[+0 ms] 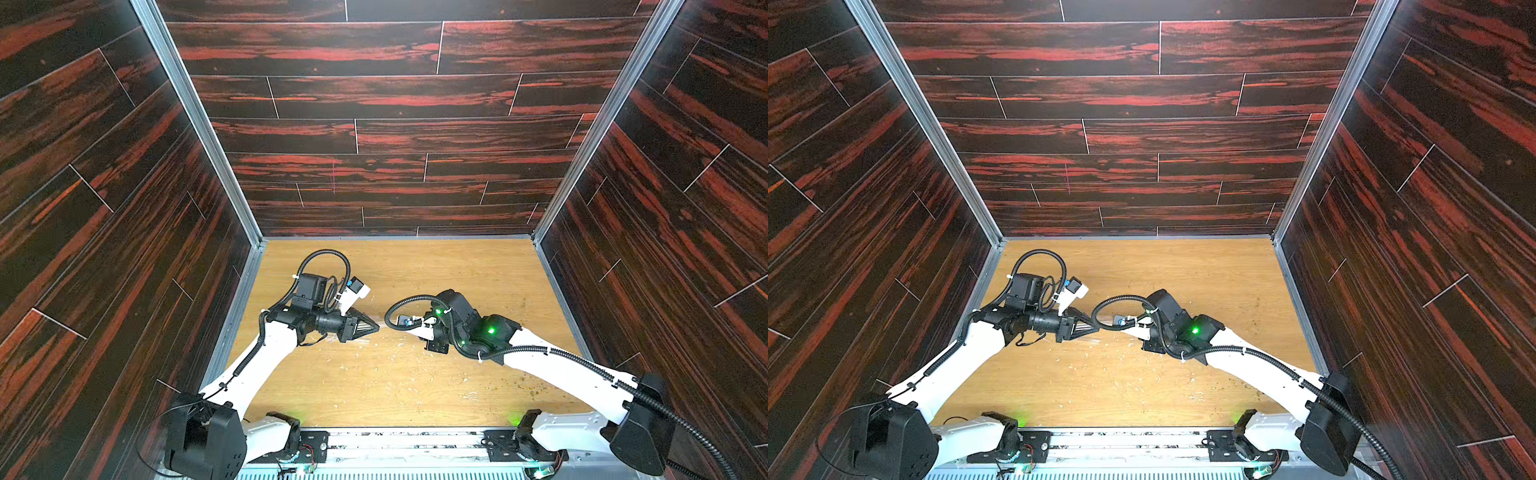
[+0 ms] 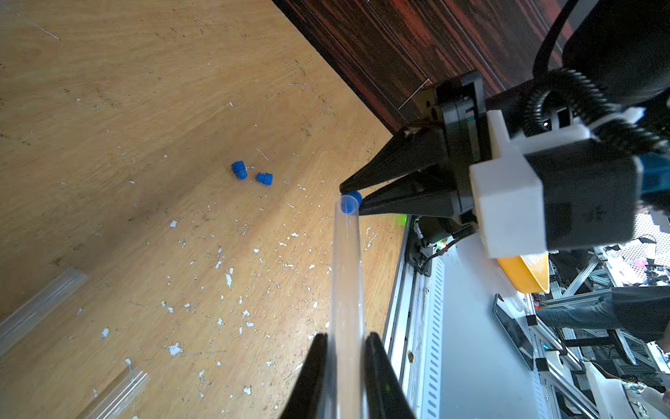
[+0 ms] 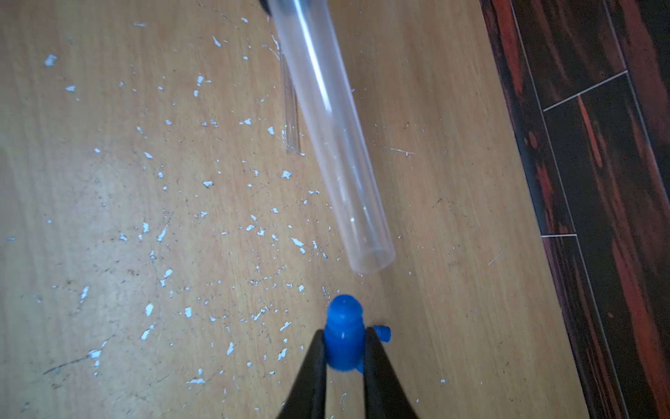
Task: Insert stoppers into test tubes
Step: Insert the stopper into the test tube.
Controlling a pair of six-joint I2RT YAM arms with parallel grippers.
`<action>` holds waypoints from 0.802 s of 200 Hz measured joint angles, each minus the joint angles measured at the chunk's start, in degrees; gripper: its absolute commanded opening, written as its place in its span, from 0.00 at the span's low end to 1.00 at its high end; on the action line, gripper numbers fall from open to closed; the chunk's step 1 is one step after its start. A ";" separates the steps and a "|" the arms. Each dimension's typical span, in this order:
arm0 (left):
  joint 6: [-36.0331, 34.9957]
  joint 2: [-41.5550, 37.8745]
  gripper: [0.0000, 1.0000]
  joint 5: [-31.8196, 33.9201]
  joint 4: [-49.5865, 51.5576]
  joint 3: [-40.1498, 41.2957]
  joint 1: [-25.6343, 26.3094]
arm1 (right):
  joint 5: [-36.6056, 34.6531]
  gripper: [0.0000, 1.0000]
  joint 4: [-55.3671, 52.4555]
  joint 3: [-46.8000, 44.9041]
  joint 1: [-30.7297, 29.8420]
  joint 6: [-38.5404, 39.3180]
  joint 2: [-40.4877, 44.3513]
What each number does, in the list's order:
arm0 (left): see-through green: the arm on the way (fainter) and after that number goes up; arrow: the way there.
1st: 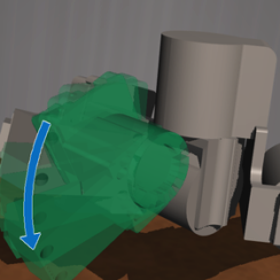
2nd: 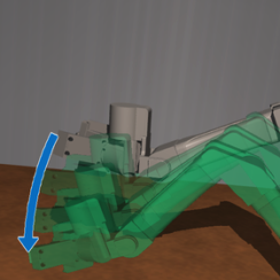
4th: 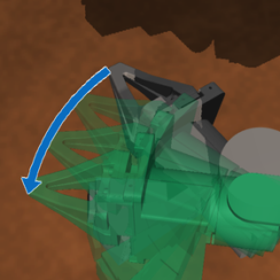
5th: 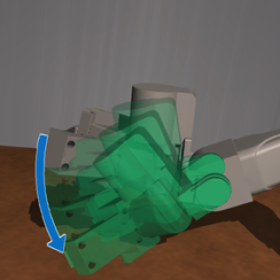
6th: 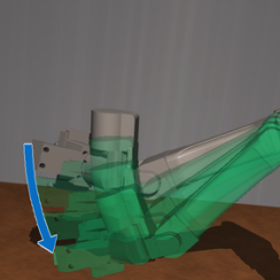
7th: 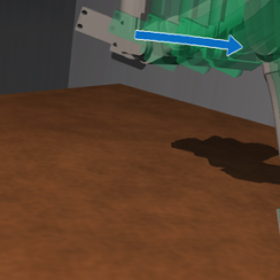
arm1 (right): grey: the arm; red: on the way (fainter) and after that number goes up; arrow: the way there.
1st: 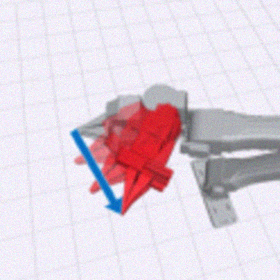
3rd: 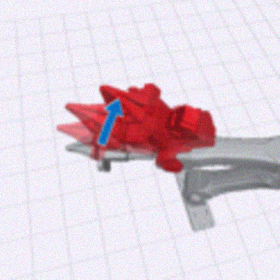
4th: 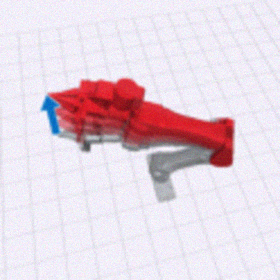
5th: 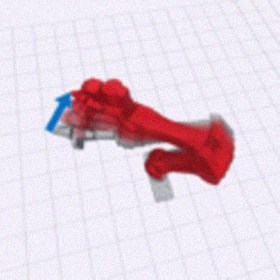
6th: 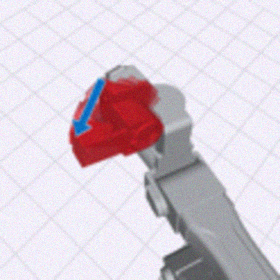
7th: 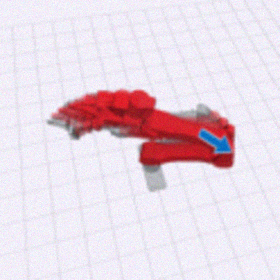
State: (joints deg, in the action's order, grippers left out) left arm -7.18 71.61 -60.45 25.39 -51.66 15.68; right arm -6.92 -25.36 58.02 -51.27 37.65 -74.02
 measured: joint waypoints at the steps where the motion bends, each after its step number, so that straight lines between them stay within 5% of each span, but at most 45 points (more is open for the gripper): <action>1: 0.00 0.00 0.10 0.00 -0.02 0.00 0.02 | 0.02 0.19 -0.02 0.00 0.00 0.02 0.00; 160: -1.86 2.29 0.10 -0.46 0.55 0.02 2.14 | 0.52 0.19 -0.26 0.00 -0.24 1.05 0.00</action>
State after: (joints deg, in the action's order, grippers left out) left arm -9.04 73.91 -60.90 25.93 -51.64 17.82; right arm -6.39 -25.63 58.02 -51.51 38.70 -74.02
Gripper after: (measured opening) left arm 0.170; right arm 0.196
